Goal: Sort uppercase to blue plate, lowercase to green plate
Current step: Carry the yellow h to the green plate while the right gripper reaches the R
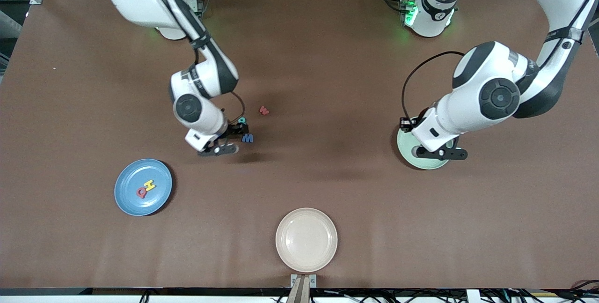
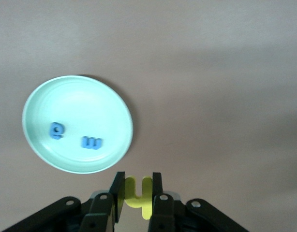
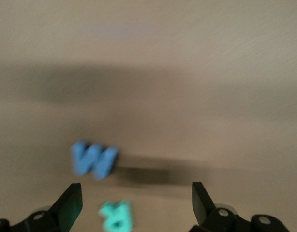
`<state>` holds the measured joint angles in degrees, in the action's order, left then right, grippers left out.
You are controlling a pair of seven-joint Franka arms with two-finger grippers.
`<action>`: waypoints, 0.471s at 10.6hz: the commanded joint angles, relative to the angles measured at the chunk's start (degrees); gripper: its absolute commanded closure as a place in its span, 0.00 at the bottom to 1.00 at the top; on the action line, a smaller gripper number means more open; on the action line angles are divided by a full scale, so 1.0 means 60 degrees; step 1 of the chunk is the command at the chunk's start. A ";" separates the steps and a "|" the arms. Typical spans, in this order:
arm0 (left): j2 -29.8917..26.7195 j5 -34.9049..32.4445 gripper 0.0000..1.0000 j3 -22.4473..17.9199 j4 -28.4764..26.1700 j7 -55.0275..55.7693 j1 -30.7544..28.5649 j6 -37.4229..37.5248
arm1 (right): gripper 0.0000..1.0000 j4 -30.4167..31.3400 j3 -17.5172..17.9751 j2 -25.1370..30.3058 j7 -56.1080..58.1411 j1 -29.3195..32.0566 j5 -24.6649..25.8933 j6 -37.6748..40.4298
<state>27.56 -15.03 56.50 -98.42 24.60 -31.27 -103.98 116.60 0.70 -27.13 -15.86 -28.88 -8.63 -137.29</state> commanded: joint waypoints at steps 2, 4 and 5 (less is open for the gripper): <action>-0.0770 0.0234 0.86 -0.1021 -0.1477 -0.1302 -0.0326 -0.1018 | 0.00 0.1130 -0.0087 0.0668 0.0049 -0.0401 -0.0114 -0.0567; -0.1179 0.0220 0.86 -0.1666 -0.2984 -0.1507 -0.0282 -0.3330 | 0.00 0.1440 -0.0088 0.0596 0.0225 -0.0402 -0.0070 -0.1169; -0.1137 0.0176 0.86 -0.1770 -0.3266 -0.1508 -0.0253 -0.3775 | 0.00 0.1542 -0.0088 0.0566 0.0255 -0.0402 -0.0055 -0.1360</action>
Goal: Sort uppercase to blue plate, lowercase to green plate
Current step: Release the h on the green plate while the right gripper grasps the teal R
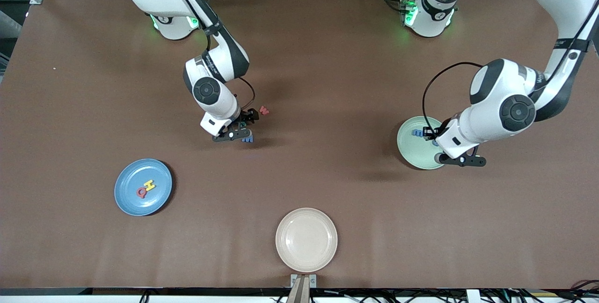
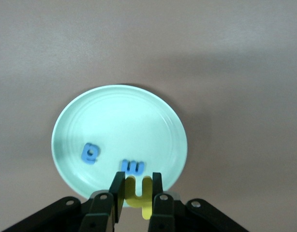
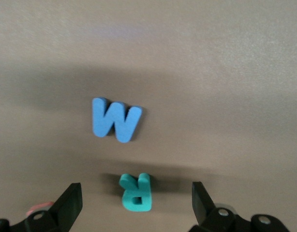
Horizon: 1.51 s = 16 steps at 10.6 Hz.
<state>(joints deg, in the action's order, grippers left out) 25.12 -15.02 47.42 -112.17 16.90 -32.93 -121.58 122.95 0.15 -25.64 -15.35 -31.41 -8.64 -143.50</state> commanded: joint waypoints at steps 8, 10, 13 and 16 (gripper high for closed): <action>0.0587 -0.1686 0.87 -0.2161 -0.1769 -0.0181 0.1064 -0.3526 | 0.00 0.0865 0.0004 0.0318 0.0199 -0.0200 -0.0054 -0.0679; 0.0836 -0.1598 0.87 -0.2161 -0.1434 0.0169 0.1268 -0.3540 | 0.00 0.0967 0.0004 0.0347 0.0199 -0.0200 -0.0054 -0.0810; 0.1101 -0.1744 0.86 -0.2335 -0.1285 0.0656 0.1680 -0.3526 | 0.79 0.0997 0.0004 0.0362 0.0170 -0.0186 -0.0054 -0.0898; 0.1217 -0.2022 0.83 -0.2498 -0.0950 0.0582 0.1695 -0.3526 | 1.00 0.0997 0.0004 0.0377 0.0067 -0.0142 -0.0054 -0.0884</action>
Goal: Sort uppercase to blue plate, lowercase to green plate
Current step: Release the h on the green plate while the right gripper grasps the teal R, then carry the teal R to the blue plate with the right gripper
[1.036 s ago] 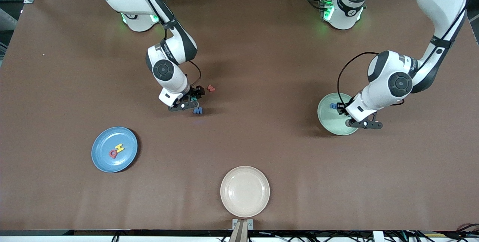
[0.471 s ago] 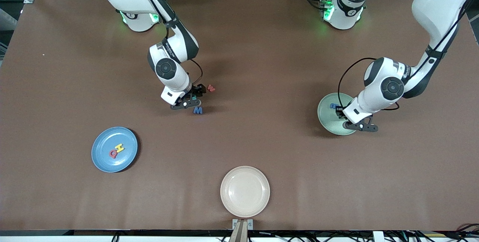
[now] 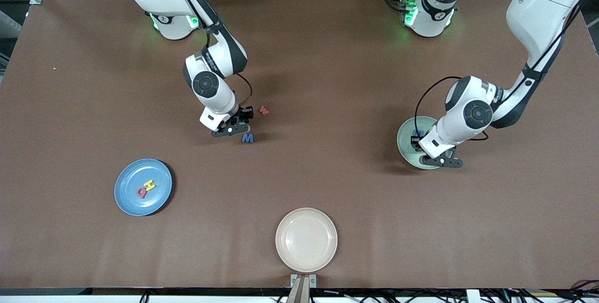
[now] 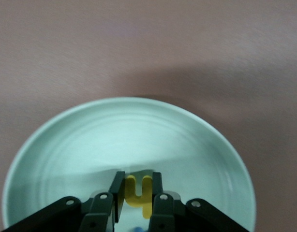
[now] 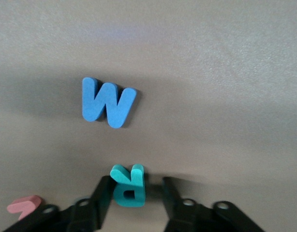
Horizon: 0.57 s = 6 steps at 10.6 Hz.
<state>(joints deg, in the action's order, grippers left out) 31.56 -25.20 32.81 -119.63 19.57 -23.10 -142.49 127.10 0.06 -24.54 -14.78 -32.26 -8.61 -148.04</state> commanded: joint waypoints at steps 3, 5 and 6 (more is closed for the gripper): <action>0.0102 -0.0312 0.29 -0.0078 0.0310 -0.0184 0.0042 -0.0041 | 1.00 0.0292 0.0034 0.0223 -0.0056 0.0000 -0.0060 -0.0126; 0.0043 -0.0326 0.12 -0.0078 0.0339 -0.0156 0.0042 -0.0041 | 1.00 0.0307 0.0034 0.0208 -0.0333 -0.0116 -0.0074 -0.0126; -0.0131 -0.0225 0.12 -0.0078 0.0368 -0.0112 0.0042 0.0031 | 1.00 0.0307 0.0034 0.0208 -0.0436 -0.0204 -0.0074 -0.0112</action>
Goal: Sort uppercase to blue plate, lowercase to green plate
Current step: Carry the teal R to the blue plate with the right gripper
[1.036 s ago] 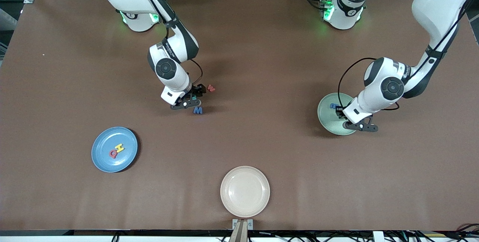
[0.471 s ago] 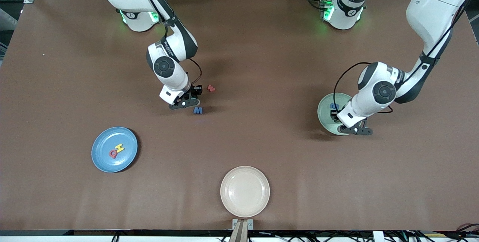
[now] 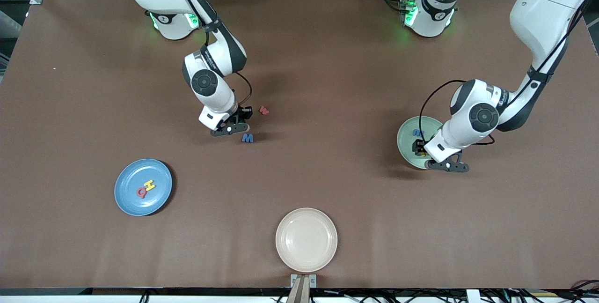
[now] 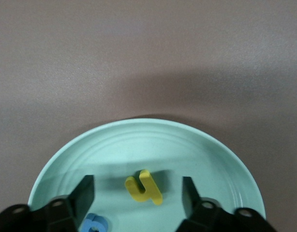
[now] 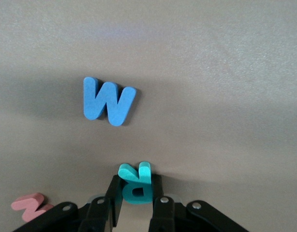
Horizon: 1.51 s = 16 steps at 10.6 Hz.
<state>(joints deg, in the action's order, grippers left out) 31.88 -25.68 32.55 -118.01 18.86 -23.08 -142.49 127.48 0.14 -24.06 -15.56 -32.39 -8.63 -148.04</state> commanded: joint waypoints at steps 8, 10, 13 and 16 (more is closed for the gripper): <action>-0.1650 0.3014 0.12 0.0083 0.1839 0.0752 0.0725 0.3792 | 1.00 -0.0821 0.0034 -0.0324 -0.3232 -0.1793 -0.0115 0.0020; -0.1783 0.3400 0.12 0.0097 0.2337 0.1468 0.0974 0.4234 | 1.00 -0.2254 0.0034 -0.1230 -0.3936 -0.1985 -0.0115 0.0238; -0.1813 0.3693 0.12 0.0301 0.2735 0.2187 0.1371 0.4470 | 1.00 -0.4324 0.0005 -0.2128 -0.4599 -0.2030 -0.0086 0.1584; -0.1799 0.3723 0.12 0.0843 0.2910 0.3109 0.1401 0.4500 | 1.00 -0.4590 -0.0039 -0.2026 -0.4206 -0.1490 -0.0012 0.1852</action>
<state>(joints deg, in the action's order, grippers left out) 21.44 -4.62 36.56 -101.76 35.08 -14.88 -116.96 101.73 -0.37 -35.75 -41.99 -43.74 -8.67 -138.18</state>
